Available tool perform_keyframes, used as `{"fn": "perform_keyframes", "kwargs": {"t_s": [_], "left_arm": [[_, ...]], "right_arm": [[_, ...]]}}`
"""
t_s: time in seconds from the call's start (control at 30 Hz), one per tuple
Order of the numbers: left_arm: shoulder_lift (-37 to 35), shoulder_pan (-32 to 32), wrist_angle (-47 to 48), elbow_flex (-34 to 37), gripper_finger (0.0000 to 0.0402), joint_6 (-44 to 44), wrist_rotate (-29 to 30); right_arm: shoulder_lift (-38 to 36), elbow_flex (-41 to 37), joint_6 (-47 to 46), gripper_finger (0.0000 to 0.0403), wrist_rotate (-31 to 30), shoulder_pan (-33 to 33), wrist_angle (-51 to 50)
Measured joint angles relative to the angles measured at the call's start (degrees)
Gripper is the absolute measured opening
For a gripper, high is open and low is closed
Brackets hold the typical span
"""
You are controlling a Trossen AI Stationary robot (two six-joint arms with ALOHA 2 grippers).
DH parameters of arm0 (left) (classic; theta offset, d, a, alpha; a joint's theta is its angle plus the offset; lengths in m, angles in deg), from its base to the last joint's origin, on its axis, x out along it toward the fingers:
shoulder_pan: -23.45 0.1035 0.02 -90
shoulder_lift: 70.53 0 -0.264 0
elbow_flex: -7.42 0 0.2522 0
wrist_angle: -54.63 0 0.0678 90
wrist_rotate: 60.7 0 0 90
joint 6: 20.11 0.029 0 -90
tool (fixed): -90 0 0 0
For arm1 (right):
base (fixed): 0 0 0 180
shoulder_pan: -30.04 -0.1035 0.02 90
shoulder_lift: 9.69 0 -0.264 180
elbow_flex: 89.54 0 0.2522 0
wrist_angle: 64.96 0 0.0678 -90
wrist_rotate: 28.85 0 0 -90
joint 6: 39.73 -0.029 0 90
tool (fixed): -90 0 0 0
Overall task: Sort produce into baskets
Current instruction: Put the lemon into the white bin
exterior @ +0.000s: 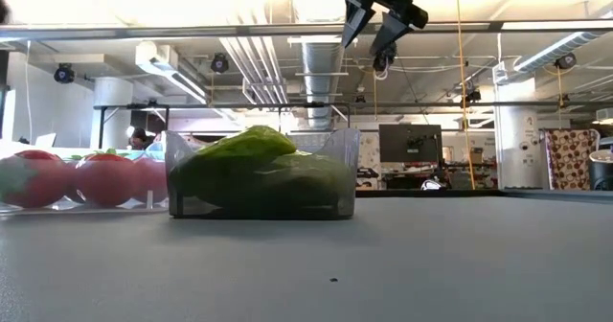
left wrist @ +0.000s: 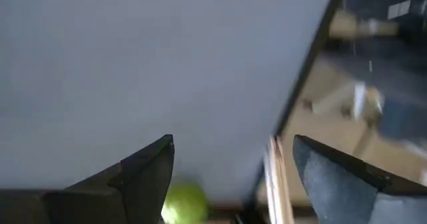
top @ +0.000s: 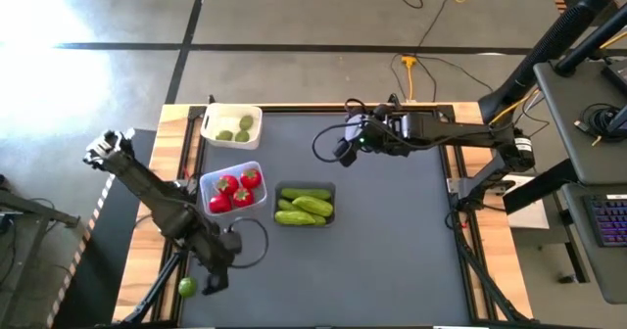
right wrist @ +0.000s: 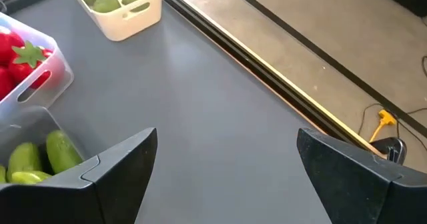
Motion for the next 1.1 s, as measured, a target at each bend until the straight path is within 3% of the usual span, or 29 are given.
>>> {"fn": "perform_keyframes", "kwargs": {"t_s": [0.23,0.33,0.47,0.63,0.9,1.1], "left_arm": [[8.17,-0.13,0.38,0.53,0.0275,-0.05,-22.31],[11.92,-0.99,0.85,1.27,0.0268,2.50,-28.08],[16.24,-2.16,1.88,2.29,0.0264,4.23,-28.27],[21.87,-2.39,2.93,2.86,0.0276,7.65,-34.56],[28.49,-3.44,3.00,5.04,0.0330,9.48,-34.08],[31.59,-8.21,3.85,5.29,0.0334,11.55,-32.94]], "right_arm": [[0.00,-0.57,0.61,0.0352,0.04,-0.02,0.21],[0.00,-1.28,-0.30,0.0352,0.42,-0.13,0.14],[0.00,-2.09,-0.96,0.0352,0.47,-0.40,-0.10],[0.00,-2.38,-0.30,0.0352,1.67,-0.73,-1.96],[-0.01,-2.38,-0.47,0.0352,1.90,-1.01,-5.99],[-0.02,-2.38,-1.36,0.0352,1.92,-1.97,-6.32]]}}
